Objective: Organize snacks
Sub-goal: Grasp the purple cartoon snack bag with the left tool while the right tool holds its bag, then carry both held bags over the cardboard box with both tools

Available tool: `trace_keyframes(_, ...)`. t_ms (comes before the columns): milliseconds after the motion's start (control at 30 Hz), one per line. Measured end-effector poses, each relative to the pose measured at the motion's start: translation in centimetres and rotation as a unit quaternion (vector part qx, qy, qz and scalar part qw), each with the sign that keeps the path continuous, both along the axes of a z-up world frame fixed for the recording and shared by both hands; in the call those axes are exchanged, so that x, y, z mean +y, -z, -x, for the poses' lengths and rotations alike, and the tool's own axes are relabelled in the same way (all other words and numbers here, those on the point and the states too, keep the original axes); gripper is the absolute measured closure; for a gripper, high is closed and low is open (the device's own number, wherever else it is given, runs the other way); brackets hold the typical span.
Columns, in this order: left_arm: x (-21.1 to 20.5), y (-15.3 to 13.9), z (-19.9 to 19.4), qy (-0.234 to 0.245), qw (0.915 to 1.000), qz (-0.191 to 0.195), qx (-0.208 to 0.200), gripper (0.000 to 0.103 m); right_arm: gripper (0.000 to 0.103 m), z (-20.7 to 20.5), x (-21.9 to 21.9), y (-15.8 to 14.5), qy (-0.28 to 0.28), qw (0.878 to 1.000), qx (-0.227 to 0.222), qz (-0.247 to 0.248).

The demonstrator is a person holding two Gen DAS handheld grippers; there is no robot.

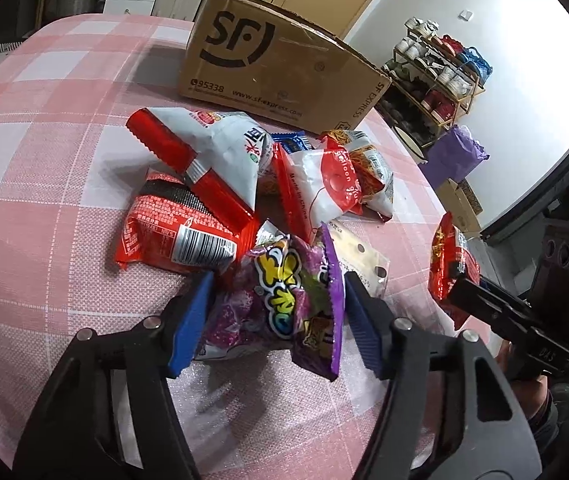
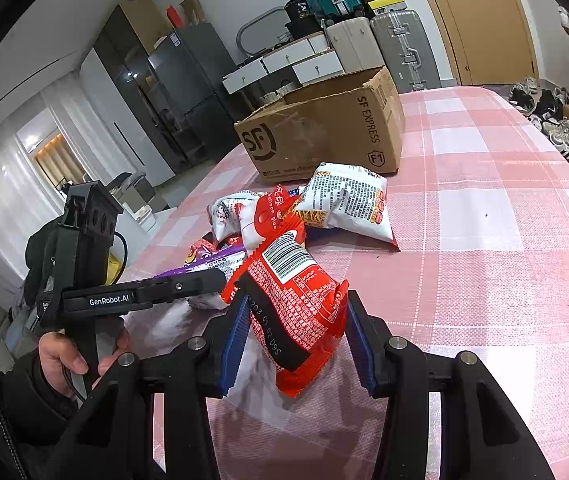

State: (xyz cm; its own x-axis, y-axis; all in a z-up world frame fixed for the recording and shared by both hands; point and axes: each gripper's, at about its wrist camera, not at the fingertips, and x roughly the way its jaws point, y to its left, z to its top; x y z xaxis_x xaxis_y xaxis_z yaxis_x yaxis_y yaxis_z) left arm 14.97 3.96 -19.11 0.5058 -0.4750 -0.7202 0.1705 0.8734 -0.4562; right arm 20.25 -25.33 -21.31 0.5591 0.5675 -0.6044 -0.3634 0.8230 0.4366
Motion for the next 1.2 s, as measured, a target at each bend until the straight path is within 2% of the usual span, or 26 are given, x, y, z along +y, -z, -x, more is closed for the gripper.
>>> trace_keyframes(333,0.2,0.0,0.8,0.009,0.9998,-0.011,-0.012,0.052,0.056,0.2,0.5,0.0,-0.004,1.000,0.001,0.005)
trace_keyframes(733,0.8,-0.4,2.4,0.009,0.9996,-0.019,-0.020,0.054,0.056,0.6,1.0,-1.3,-0.006,1.000,-0.010,0.000)
trace_keyframes(1200,1.3,-4.7,4.6,0.021,0.9975,-0.014,-0.067,0.054,0.056,0.4,2.0,-3.4,-0.016,0.999,-0.031,0.003)
